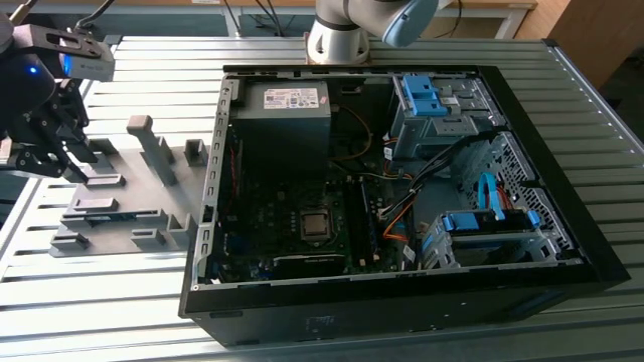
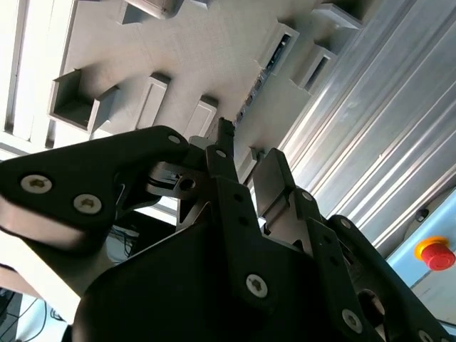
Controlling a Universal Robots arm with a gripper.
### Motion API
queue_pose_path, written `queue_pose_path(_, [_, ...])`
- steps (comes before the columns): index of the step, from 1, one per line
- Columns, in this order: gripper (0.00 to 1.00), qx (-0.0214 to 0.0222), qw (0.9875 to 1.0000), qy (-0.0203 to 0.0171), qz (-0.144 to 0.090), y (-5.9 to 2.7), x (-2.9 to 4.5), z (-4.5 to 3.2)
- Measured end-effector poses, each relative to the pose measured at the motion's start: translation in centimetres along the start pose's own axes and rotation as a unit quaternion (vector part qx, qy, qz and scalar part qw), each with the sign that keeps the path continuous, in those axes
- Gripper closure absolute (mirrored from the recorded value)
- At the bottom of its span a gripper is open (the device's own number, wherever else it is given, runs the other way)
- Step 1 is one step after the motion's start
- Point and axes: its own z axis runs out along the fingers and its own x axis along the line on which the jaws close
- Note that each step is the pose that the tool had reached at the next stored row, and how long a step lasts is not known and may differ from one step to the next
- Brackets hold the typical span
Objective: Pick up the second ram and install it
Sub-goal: 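Pick up the second ram and move it above second insertion slot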
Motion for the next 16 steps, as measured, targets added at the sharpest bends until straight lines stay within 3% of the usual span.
queue_pose_path(4, [0.61, 0.0003, 1.0, -0.0003, 0.0, 0.0, 0.0, 0.09])
queue_pose_path(16, [0.61, 0.0001, 1.0, -0.0003, 0.0, 0.02, 0.04, 2.22])
